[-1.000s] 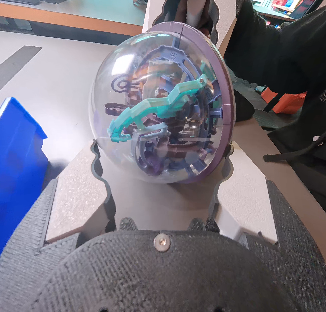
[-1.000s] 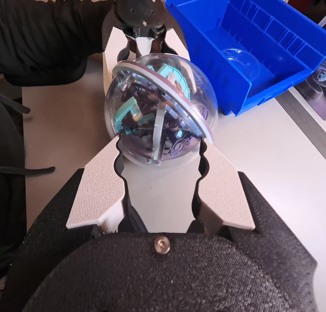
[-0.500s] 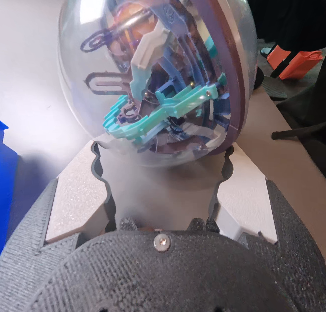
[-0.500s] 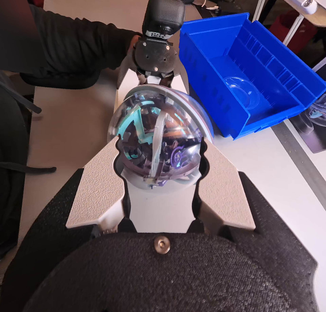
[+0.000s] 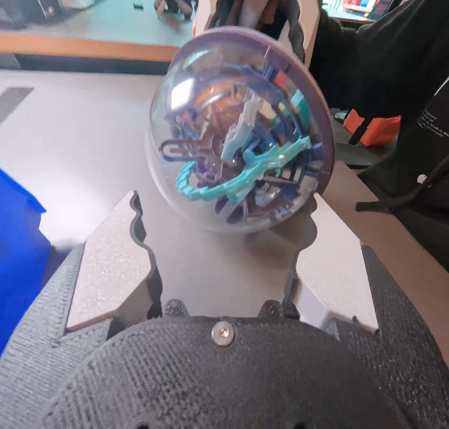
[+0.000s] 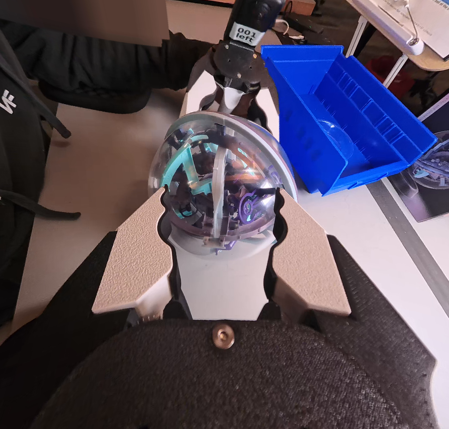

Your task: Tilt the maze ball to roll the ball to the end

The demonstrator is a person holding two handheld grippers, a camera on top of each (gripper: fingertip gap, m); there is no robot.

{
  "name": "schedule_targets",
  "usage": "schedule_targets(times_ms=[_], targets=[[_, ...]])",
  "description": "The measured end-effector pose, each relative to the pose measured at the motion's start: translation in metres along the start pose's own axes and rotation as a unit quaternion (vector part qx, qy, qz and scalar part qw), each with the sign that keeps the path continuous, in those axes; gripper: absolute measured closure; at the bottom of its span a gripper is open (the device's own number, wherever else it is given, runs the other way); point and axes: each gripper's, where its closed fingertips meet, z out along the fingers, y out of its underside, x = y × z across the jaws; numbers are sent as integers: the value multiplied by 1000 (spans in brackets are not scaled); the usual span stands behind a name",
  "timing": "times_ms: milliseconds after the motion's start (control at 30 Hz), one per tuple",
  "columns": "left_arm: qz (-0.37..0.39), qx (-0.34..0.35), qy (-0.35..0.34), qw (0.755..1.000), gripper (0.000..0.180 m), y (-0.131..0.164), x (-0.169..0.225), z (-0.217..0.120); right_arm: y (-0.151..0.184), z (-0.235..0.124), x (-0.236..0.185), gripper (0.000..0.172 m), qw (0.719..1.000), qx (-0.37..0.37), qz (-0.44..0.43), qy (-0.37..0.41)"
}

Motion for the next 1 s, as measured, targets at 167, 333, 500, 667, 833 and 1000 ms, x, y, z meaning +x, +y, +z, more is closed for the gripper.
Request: schedule_targets(times_ms=[167, 333, 500, 667, 833, 1000], targets=[[17, -7, 16, 1000, 48, -4, 13, 14, 1, -1, -4, 86, 1000, 14, -12, -12], [28, -25, 6, 999, 47, -3, 13, 16, 3, -4, -3, 86, 999, 34, -3, -13], [31, -36, 6, 999, 53, -1, 13, 12, 9, -12, 2, 83, 999, 36, 20, 17], [21, -30, 11, 999, 60, -1, 13, 10, 23, -24, -1, 81, 998, 6, 32, 55], [6, -20, 16, 1000, 62, -1, 11, 10, 44, -17, -8, 77, 995, -34, 38, 87], [-19, -7, 21, 1000, 61, 1, 7, 9, 44, -5, -9, 71, 995, -22, 44, 90]])
